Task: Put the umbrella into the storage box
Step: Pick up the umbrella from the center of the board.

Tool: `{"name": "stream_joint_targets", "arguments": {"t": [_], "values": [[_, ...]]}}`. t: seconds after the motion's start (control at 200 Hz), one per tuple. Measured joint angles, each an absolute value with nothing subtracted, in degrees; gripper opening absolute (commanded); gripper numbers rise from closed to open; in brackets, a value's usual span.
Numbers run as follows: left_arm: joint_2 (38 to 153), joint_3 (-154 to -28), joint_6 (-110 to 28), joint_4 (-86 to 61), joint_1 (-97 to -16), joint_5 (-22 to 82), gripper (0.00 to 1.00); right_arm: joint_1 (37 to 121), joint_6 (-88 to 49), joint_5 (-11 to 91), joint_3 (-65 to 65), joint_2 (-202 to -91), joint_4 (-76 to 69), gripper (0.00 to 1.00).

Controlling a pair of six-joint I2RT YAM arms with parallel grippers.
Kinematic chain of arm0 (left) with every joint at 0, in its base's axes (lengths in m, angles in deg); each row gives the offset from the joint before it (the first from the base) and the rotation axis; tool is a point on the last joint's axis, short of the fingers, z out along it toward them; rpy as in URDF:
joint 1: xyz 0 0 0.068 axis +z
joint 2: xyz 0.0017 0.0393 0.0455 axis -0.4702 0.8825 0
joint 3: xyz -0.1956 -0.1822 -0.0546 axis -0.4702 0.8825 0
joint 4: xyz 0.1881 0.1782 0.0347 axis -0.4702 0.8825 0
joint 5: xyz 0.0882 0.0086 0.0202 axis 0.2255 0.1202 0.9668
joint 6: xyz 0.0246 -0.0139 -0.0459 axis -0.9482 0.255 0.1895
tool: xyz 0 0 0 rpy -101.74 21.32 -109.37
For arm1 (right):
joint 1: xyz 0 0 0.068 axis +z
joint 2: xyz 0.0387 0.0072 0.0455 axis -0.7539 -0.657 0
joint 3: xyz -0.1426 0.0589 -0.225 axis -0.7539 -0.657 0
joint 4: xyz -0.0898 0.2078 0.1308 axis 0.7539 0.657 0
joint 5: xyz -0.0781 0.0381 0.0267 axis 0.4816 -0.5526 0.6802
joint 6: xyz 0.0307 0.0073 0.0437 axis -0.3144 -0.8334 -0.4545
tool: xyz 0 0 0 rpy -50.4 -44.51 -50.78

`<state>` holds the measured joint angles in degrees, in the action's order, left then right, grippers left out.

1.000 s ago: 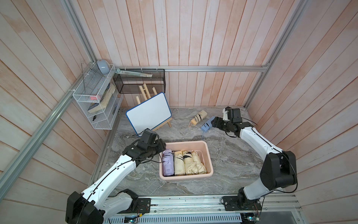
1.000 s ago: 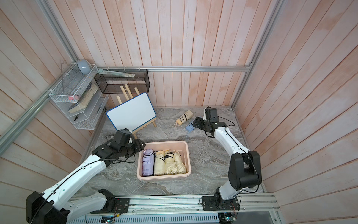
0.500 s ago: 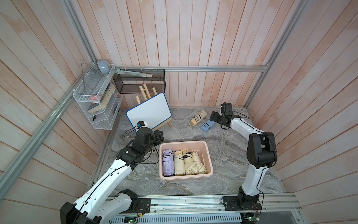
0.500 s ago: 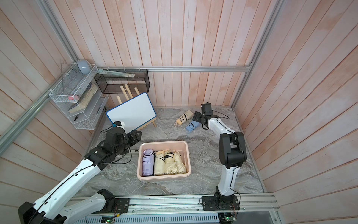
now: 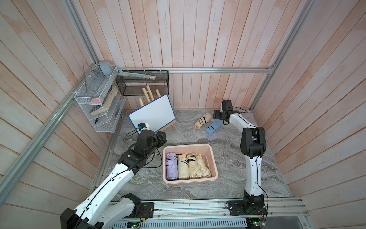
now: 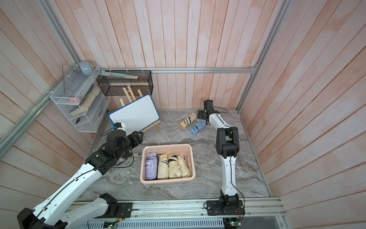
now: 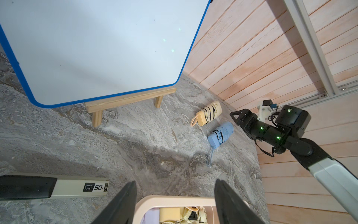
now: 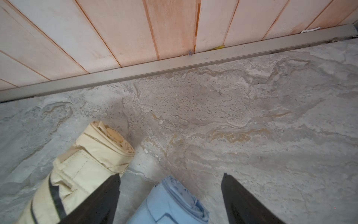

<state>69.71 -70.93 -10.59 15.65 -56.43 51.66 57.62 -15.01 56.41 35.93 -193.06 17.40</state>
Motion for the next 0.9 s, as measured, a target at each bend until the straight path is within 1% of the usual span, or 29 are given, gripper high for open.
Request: {"name": "stream_joint_targets", "arguments": {"t": [0.275,0.555,0.655,0.9], "values": [[70.8,-73.7,-10.7,15.8,-56.3,51.6,0.69,57.6,-9.2,58.3,43.8,-198.3,23.7,0.86],[71.6,-73.8,-10.8,15.9,-56.3,51.4,0.69,57.2,-6.2,60.9,44.5,-198.8,29.1,0.82],[71.7,-73.8,-10.9,15.9,-56.3,51.2,0.69,56.8,-5.5,61.1,40.3,-196.6,28.2,0.80],[71.7,-73.8,-11.5,15.8,-56.2,50.2,0.69,56.2,-2.9,60.4,21.6,-184.3,27.4,0.80]]}}
